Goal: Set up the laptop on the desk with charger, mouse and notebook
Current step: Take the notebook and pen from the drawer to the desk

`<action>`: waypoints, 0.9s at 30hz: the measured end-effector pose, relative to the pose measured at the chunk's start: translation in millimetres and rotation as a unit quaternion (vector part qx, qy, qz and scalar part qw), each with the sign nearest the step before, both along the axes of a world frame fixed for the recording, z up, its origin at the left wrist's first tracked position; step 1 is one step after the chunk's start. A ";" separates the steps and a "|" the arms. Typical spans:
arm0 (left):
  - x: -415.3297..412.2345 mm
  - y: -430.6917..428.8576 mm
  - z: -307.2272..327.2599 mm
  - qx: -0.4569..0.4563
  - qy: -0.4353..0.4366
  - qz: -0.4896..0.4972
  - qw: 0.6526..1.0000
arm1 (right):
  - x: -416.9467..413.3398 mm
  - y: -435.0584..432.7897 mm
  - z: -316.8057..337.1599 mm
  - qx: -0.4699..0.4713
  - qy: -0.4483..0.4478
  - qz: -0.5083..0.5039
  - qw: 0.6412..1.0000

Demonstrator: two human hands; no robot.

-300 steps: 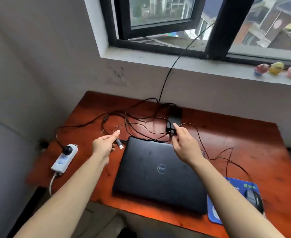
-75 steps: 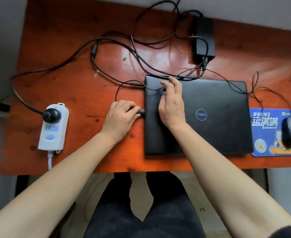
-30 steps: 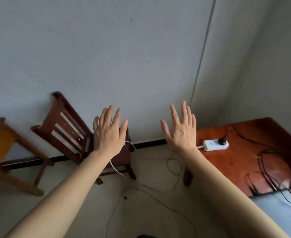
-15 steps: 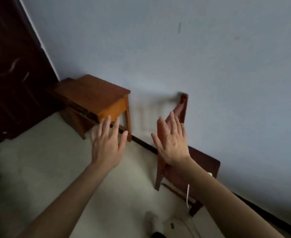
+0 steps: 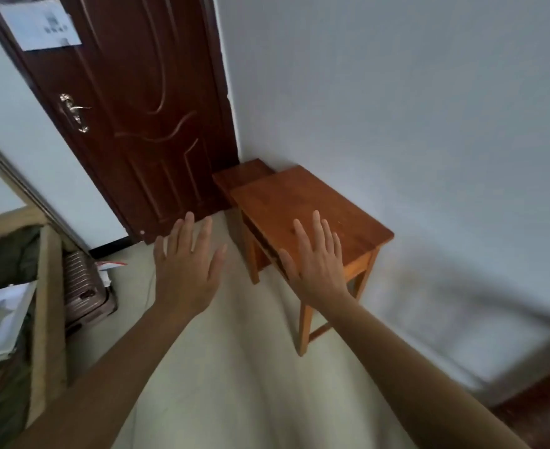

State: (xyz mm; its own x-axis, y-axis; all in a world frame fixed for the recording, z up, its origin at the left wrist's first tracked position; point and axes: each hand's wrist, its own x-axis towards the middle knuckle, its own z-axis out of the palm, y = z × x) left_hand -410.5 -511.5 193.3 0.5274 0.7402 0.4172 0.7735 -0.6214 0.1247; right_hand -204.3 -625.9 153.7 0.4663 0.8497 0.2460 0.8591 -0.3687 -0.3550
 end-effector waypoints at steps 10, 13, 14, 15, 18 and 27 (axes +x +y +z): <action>-55.4 256.5 -27.3 -0.052 -0.022 0.062 0.996 | -47.2 297.3 -33.4 -0.055 -0.042 0.100 0.993; -55.3 337.7 -35.9 -0.080 -0.016 0.044 0.996 | -51.8 364.1 -38.4 -0.073 -0.031 0.088 0.993; -51.5 357.4 -37.4 -0.082 -0.003 0.032 0.996 | -49.4 378.2 -38.0 -0.077 -0.028 0.079 0.993; -46.2 385.0 -36.4 -0.093 0.011 0.021 0.995 | -46.2 399.5 -35.3 -0.082 -0.024 0.069 0.994; -23.7 451.2 -34.8 -0.114 0.026 -0.002 0.993 | -30.7 442.2 -31.0 -0.091 -0.019 0.029 0.995; 91.5 640.5 -66.9 -0.129 0.082 -0.075 0.985 | 62.5 593.4 -70.9 -0.092 0.026 -0.085 0.992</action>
State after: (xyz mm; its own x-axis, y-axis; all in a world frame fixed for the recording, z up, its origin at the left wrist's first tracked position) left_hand -319.0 129.0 126.5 0.6836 0.7191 0.1245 0.6984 -0.6941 0.1744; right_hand -141.8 -32.5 82.7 0.6149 0.7859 0.0648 0.7609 -0.5697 -0.3106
